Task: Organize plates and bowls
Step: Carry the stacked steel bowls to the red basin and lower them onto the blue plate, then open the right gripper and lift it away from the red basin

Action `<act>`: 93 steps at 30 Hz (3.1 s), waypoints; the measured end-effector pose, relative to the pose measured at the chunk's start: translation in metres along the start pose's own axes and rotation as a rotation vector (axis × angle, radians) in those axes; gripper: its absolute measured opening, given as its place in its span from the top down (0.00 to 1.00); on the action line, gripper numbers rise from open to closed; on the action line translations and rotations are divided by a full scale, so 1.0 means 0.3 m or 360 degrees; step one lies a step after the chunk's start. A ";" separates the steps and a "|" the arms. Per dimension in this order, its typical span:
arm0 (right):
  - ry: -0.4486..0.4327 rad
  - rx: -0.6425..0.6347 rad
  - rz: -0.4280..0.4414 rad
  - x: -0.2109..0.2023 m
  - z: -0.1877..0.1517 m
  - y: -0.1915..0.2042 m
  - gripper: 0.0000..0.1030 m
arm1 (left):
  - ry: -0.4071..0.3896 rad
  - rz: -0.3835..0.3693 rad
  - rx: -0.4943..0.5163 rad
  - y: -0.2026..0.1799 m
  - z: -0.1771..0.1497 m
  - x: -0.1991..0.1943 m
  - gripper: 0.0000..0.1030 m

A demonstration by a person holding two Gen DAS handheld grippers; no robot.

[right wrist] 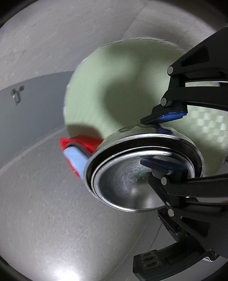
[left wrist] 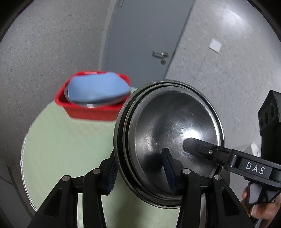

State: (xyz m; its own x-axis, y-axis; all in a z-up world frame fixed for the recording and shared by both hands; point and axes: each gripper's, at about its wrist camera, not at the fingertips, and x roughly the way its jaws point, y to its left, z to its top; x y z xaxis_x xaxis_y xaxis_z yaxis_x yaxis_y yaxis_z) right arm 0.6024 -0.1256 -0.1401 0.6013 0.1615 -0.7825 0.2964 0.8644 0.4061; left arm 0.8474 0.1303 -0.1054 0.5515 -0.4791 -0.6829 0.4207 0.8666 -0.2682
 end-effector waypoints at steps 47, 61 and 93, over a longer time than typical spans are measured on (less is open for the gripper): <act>0.0441 -0.0368 0.0066 0.834 0.626 0.162 0.61 | 0.0221 0.0372 -0.0327 0.387 0.605 0.746 0.49; 0.0393 -0.0347 0.0092 0.791 0.617 0.167 0.41 | 0.0130 0.0406 -0.0259 0.332 0.590 0.688 0.05; -0.0408 -0.0471 -0.0108 -0.175 0.061 0.226 0.13 | -0.0493 0.0548 0.0037 -0.218 -0.164 -0.354 0.01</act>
State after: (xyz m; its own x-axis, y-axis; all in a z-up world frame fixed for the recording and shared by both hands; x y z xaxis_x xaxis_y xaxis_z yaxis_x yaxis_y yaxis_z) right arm 0.6045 -0.0840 -0.0629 0.7647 0.0076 -0.6443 0.1374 0.9750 0.1745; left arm 0.7259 0.1313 -0.0488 0.8496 -0.1861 -0.4934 0.1896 0.9809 -0.0435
